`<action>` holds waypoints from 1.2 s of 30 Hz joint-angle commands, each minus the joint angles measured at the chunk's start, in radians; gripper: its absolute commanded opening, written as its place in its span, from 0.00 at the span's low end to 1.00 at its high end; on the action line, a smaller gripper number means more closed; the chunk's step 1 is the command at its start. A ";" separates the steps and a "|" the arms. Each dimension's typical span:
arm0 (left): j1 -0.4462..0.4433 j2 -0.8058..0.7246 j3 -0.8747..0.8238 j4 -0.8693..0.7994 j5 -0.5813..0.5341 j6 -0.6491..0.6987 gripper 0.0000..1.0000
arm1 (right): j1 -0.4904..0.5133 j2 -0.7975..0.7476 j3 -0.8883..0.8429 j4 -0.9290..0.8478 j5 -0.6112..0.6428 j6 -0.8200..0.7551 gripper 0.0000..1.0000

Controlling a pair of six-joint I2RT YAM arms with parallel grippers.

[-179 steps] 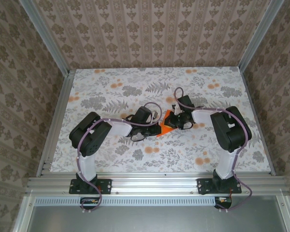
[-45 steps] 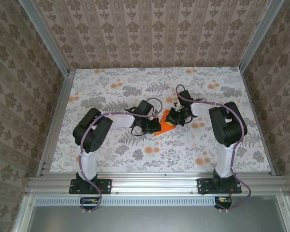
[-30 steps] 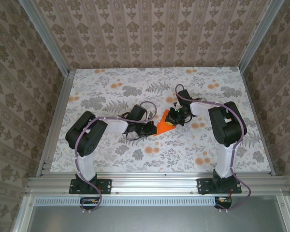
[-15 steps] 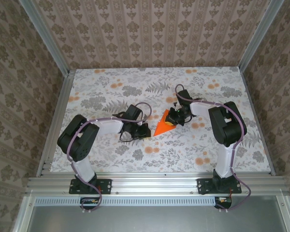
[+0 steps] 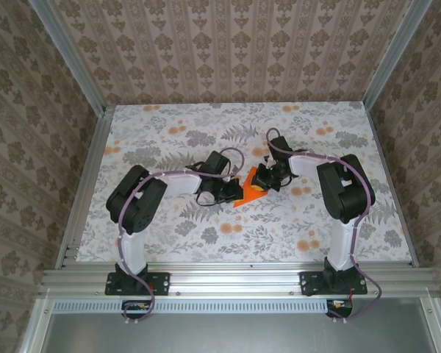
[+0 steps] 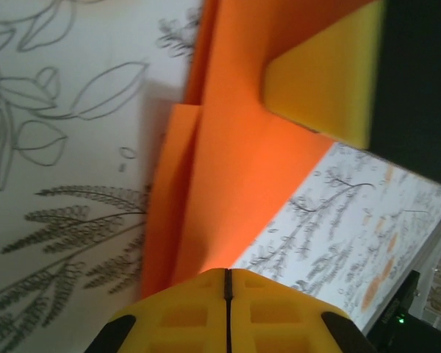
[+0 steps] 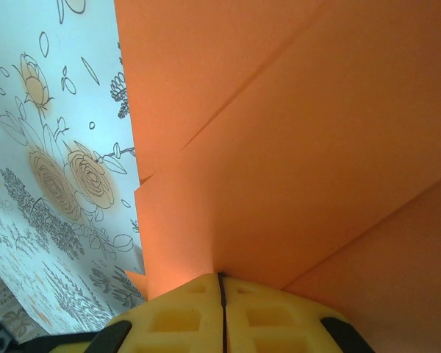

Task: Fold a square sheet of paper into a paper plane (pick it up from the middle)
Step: Fourth fold the wing at the center of the table.

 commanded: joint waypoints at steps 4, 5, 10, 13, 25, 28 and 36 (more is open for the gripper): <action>-0.003 0.023 0.014 -0.095 -0.027 -0.003 0.06 | -0.010 0.144 -0.080 -0.170 0.327 0.000 0.08; -0.003 0.024 0.009 -0.103 -0.023 0.000 0.06 | -0.009 0.144 -0.080 -0.172 0.326 0.000 0.08; -0.002 0.011 -0.028 -0.159 -0.004 0.039 0.03 | -0.010 0.147 -0.076 -0.174 0.333 -0.003 0.08; 0.001 -0.004 -0.055 -0.188 0.008 0.064 0.02 | -0.010 0.146 -0.077 -0.175 0.338 -0.003 0.08; 0.005 -0.048 -0.106 -0.248 0.005 0.103 0.01 | -0.010 0.149 -0.071 -0.174 0.339 -0.007 0.08; 0.008 -0.077 -0.105 -0.255 -0.008 0.114 0.01 | -0.009 0.142 -0.063 -0.204 0.325 -0.010 0.09; 0.030 -0.216 -0.012 -0.250 -0.083 0.090 0.22 | -0.004 -0.037 0.015 -0.185 0.153 -0.068 0.21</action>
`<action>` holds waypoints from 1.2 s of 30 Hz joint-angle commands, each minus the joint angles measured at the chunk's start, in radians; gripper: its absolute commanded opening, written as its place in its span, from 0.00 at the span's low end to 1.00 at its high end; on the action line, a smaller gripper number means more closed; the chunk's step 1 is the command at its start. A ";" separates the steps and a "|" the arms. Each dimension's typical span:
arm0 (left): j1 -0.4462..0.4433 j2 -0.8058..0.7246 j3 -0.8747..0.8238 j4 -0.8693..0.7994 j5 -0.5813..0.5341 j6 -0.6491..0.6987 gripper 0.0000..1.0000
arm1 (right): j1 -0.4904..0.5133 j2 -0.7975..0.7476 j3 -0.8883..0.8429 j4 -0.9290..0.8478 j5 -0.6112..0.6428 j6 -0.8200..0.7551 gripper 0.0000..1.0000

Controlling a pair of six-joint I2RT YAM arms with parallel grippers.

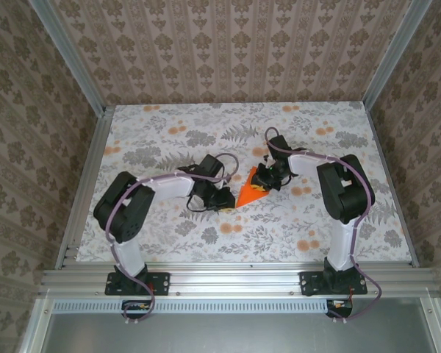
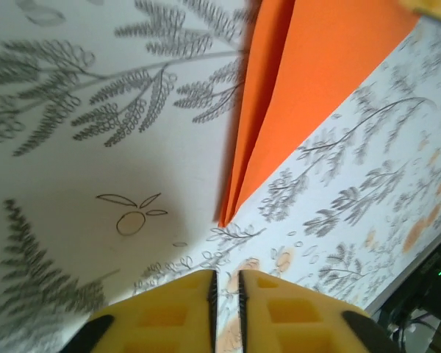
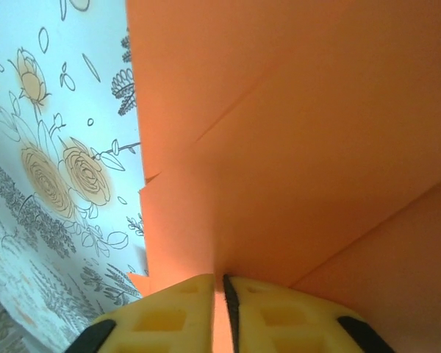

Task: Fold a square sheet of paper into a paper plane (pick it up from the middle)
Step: Fourth fold the wing at the center of the table.

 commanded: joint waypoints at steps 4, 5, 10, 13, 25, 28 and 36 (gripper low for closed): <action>0.034 -0.121 0.051 -0.053 -0.136 -0.024 0.35 | -0.012 -0.125 -0.002 -0.023 0.020 0.002 0.34; 0.034 -0.130 0.052 -0.057 -0.152 -0.025 0.37 | -0.015 -0.143 -0.004 -0.011 0.017 0.016 0.35; 0.031 -0.140 0.064 -0.045 -0.205 -0.001 0.48 | -0.018 -0.241 -0.102 0.059 0.116 0.109 0.44; 0.022 -0.114 0.079 -0.015 -0.206 0.008 0.50 | -0.026 -0.258 -0.162 0.085 0.172 0.139 0.48; -0.004 0.040 0.143 0.072 -0.167 -0.030 0.53 | -0.030 -0.160 -0.174 0.179 0.117 0.158 0.47; -0.009 0.089 0.180 0.071 -0.141 -0.028 0.53 | -0.030 -0.142 -0.165 0.186 0.114 0.161 0.46; -0.015 0.180 0.240 0.063 -0.099 -0.028 0.51 | -0.029 -0.114 -0.165 0.231 0.067 0.167 0.43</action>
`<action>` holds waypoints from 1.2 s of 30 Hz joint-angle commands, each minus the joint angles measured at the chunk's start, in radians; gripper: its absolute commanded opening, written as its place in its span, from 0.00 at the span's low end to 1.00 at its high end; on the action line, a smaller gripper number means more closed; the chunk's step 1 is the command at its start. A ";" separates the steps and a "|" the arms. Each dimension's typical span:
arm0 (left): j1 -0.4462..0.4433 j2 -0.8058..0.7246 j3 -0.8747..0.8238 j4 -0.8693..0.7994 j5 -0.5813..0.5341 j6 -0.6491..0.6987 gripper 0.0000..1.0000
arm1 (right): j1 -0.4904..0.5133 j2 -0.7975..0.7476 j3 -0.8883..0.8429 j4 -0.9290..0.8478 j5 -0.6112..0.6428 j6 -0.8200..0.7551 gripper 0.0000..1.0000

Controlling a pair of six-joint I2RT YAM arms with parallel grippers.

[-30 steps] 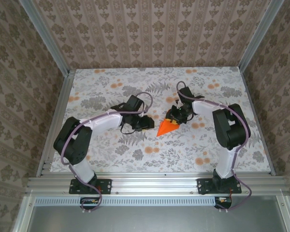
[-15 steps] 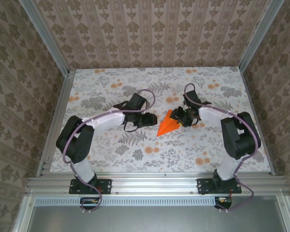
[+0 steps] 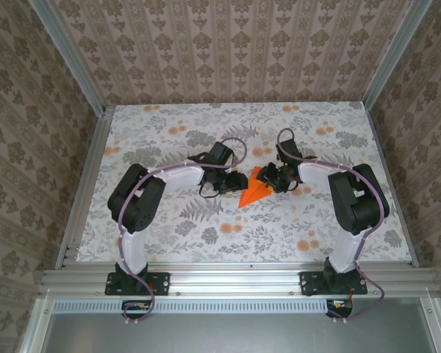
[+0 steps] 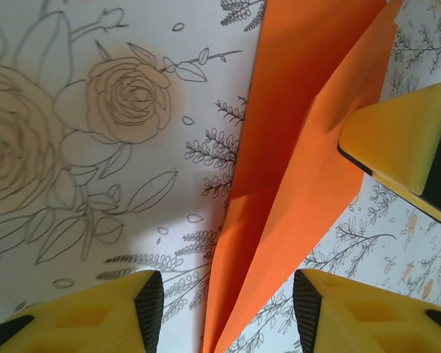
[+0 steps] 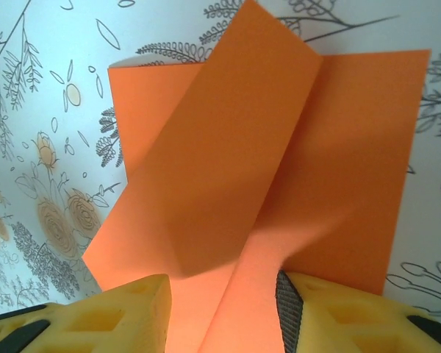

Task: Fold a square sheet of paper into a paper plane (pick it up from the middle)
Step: Fourth fold the wing at the center of the table, then turn over the paper at the center of the table.

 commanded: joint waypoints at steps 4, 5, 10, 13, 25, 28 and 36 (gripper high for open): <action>-0.004 0.046 0.035 -0.013 0.033 -0.005 0.48 | -0.001 0.028 -0.001 0.064 -0.068 0.027 0.41; -0.003 0.053 0.036 -0.013 0.034 -0.004 0.47 | -0.001 0.028 -0.004 0.072 -0.075 0.028 0.40; -0.004 0.073 0.033 -0.015 0.036 -0.006 0.41 | 0.002 0.029 -0.016 0.107 -0.110 0.031 0.38; -0.004 0.077 0.031 -0.016 0.032 -0.002 0.36 | 0.009 0.035 -0.028 0.144 -0.143 0.038 0.37; 0.004 0.059 0.023 -0.030 0.018 0.003 0.25 | 0.049 0.041 -0.036 0.173 -0.155 0.020 0.12; 0.022 -0.008 0.010 -0.038 0.008 0.004 0.31 | 0.049 -0.002 0.008 0.055 -0.092 -0.054 0.05; 0.172 -0.260 -0.073 -0.120 -0.085 0.030 0.49 | 0.127 -0.101 0.236 -0.400 0.232 -0.327 0.01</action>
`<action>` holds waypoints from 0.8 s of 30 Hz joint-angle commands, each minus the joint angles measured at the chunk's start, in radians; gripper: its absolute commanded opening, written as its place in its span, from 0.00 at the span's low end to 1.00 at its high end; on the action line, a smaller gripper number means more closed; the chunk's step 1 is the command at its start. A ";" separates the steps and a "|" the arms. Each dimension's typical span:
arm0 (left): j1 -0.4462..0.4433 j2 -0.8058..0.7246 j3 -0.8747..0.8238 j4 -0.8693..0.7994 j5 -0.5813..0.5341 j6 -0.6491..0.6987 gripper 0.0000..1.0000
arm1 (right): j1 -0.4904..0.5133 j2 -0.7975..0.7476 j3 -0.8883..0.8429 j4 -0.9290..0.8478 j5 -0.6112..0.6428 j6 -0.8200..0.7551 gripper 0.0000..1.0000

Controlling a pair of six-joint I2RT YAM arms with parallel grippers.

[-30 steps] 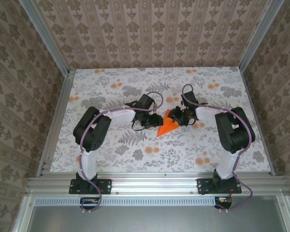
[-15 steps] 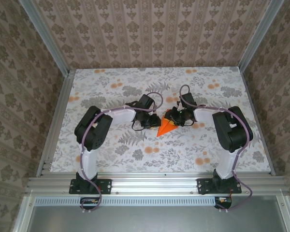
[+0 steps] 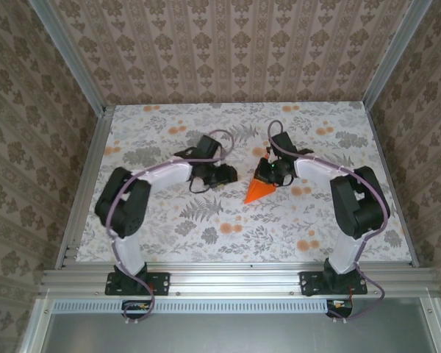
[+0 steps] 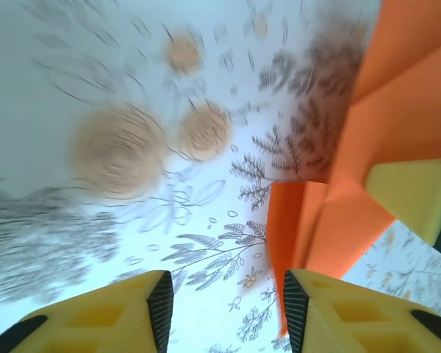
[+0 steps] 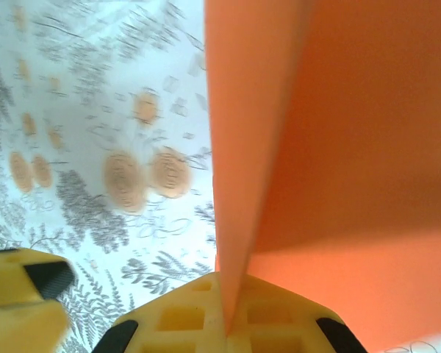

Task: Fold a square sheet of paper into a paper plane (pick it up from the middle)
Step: Turn over the paper at the center of the table.

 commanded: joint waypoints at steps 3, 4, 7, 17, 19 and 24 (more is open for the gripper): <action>0.131 -0.188 -0.058 -0.116 -0.124 0.048 0.54 | 0.130 -0.019 0.174 -0.363 0.364 -0.202 0.01; 0.149 -0.206 -0.065 -0.136 -0.146 0.055 0.56 | 0.155 -0.006 0.202 -0.401 0.431 -0.214 0.02; 0.237 -0.280 -0.108 -0.176 -0.187 0.057 0.61 | 0.234 0.064 0.293 -0.521 0.668 -0.241 0.02; 0.421 -0.476 -0.220 -0.226 -0.232 0.067 0.81 | 0.391 0.365 0.508 -0.729 1.013 -0.188 0.04; 0.443 -0.501 -0.229 -0.231 -0.231 0.071 0.83 | 0.410 0.418 0.542 -0.748 1.026 -0.171 0.05; 0.471 -0.529 -0.236 -0.251 -0.225 0.074 0.85 | 0.449 0.519 0.607 -0.786 1.018 -0.127 0.08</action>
